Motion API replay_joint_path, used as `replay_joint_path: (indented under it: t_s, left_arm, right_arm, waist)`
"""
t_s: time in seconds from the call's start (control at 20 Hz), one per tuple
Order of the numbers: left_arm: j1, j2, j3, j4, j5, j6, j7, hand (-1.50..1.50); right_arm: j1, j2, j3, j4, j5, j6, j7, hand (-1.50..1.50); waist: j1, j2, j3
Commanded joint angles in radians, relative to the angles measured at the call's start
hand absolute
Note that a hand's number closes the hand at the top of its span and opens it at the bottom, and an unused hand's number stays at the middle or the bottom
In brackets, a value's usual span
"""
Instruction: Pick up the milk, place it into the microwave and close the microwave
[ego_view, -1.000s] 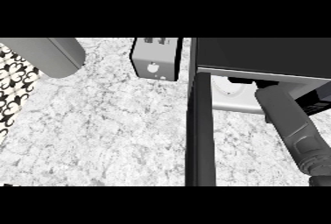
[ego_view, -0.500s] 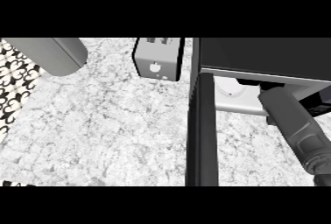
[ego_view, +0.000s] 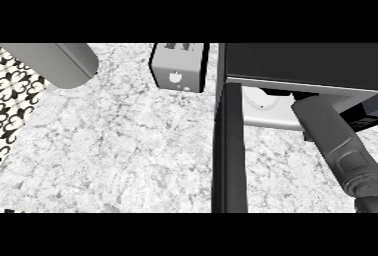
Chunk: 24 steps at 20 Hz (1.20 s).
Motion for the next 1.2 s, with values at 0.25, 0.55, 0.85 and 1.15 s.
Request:
replay_joint_path:
  t_s: [0.25,0.55,0.85,1.15]
  left_arm:
    - [0.017,-0.043,-0.109,0.007,-0.044,-0.078,-0.01,-1.5]
    - [-0.024,-0.045,-0.123,0.059,-0.044,-0.084,-0.028,-1.5]
    - [-0.03,-0.054,-0.259,-0.018,-0.101,-0.038,0.017,1.5]
    - [0.002,-0.054,-0.343,-0.029,-0.095,-0.011,0.052,1.5]
  right_arm:
    - [-0.009,0.045,-0.095,-0.015,-0.104,0.2,-0.08,-1.5]
    - [0.089,0.072,-0.161,-0.026,-0.181,0.371,-0.214,-1.5]
    - [0.109,0.07,-0.207,-0.016,-0.234,0.485,-0.207,-1.5]
    - [0.236,0.122,-0.203,-0.051,-0.265,0.68,-0.29,-1.5]
  waist:
    - [-0.02,-0.013,-0.001]
    - [-0.059,-0.025,-0.002]
    - [-0.07,-0.033,-0.002]
    - [-0.111,-0.053,-0.005]
